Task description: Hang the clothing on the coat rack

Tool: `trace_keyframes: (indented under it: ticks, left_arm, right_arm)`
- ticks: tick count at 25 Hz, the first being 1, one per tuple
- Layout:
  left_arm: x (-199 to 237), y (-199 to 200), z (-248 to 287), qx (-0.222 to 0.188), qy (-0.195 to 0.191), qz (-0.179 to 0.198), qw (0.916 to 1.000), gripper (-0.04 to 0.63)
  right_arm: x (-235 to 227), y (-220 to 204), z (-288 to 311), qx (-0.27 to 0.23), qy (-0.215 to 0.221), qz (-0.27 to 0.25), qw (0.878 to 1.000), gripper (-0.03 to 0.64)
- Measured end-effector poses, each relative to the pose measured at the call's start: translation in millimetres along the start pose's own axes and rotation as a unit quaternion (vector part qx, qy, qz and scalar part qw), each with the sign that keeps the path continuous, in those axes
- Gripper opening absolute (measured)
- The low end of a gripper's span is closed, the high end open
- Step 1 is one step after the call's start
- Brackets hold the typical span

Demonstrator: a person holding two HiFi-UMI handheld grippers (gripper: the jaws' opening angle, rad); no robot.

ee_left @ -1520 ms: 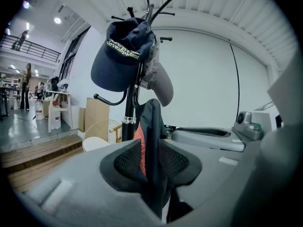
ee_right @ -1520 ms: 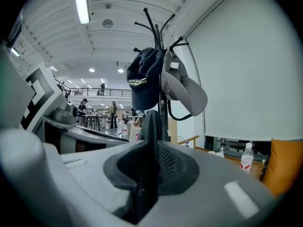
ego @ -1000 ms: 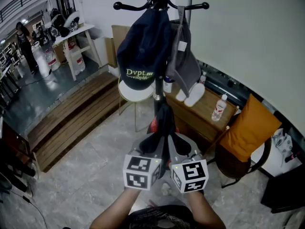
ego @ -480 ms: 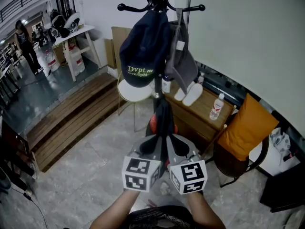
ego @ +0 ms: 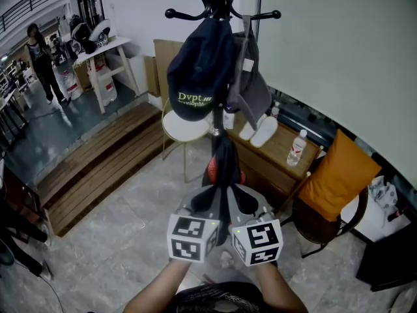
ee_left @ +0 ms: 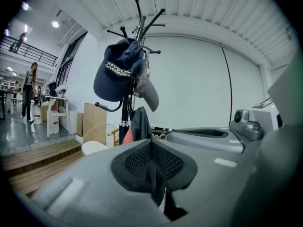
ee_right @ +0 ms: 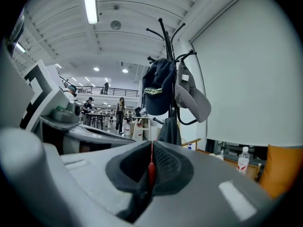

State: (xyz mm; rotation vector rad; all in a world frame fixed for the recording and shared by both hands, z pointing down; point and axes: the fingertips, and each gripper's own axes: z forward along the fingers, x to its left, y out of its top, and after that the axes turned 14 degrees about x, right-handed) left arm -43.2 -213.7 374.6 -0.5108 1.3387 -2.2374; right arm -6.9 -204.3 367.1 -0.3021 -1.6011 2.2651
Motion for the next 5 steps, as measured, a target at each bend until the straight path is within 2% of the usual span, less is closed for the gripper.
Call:
trace_keyframes:
  ticks: [5]
  left_arm:
    - [2.6, -2.8, -0.5, 0.001, 0.000, 0.000, 1.0000, 0.005]
  right_arm:
    - [2.0, 0.2, 2.3, -0.002, -0.001, 0.001, 1.000, 0.006]
